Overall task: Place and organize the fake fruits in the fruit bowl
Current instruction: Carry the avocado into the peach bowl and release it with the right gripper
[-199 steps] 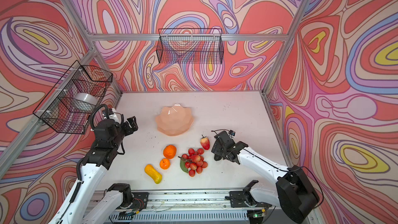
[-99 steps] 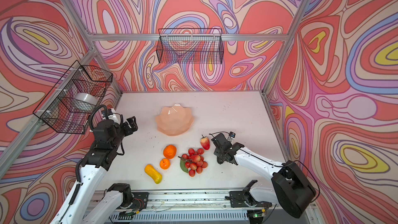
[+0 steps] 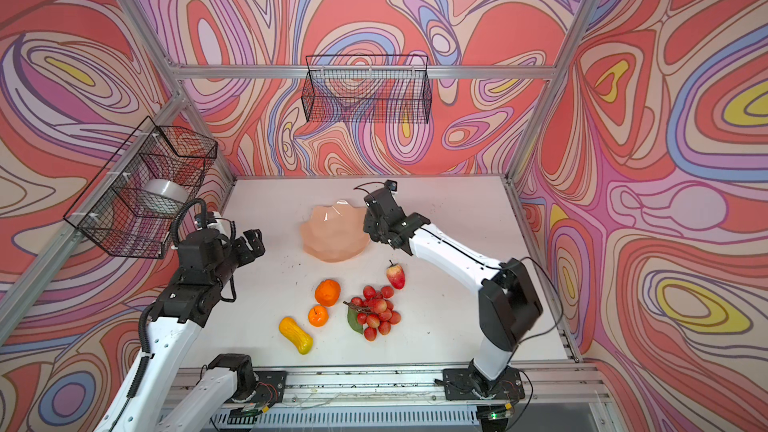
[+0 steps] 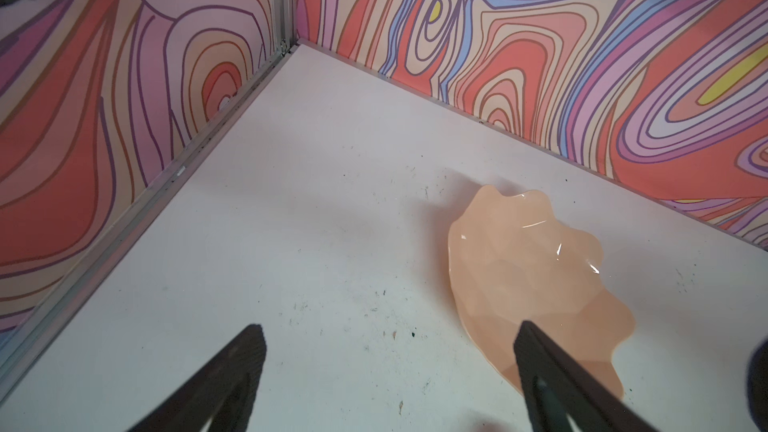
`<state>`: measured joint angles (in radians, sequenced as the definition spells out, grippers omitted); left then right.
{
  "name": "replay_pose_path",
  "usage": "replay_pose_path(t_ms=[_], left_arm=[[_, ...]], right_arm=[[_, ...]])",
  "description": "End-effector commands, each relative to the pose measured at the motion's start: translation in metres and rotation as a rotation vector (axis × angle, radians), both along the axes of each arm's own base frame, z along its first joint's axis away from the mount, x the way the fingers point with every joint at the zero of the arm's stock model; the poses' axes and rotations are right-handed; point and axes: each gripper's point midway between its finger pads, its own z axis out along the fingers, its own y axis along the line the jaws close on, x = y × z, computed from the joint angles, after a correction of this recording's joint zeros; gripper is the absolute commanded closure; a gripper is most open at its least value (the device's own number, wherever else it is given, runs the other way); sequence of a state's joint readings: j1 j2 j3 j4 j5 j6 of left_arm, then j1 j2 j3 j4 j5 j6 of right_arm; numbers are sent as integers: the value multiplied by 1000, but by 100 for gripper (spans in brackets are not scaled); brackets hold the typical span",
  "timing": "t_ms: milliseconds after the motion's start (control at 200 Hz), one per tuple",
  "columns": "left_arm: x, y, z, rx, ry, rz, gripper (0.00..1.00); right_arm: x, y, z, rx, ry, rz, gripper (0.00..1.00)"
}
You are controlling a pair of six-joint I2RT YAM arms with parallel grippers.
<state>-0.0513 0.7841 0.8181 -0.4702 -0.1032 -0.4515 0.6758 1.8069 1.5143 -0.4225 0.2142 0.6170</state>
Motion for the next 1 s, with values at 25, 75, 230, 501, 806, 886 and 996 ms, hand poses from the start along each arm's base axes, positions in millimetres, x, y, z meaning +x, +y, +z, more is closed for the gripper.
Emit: replay_pose_path(t_ms=[25,75,230,501,806,886,996], left_arm=[[-28,-14,-32,-136,141,-19,9],[-36,-18,-40,-158,181,-32,9],[-57,-29,-58,-227,286,-53,10],[-71,-33,-86,-259,385,-46,12],[-79,-45,-105,-352,443,-50,15],[-84,-48,-112,-379,463,-43,16],[-91,-54,-119,-397,492,-43,18]], right_arm=[[24,46,-24,-52,25,148,75],[31,59,-34,-52,40,175,76],[44,89,-74,-105,88,221,76],[47,106,-127,-173,169,242,73],[48,107,-163,-202,215,239,64],[47,111,-160,-180,215,251,49],[54,109,-129,-167,150,237,37]])
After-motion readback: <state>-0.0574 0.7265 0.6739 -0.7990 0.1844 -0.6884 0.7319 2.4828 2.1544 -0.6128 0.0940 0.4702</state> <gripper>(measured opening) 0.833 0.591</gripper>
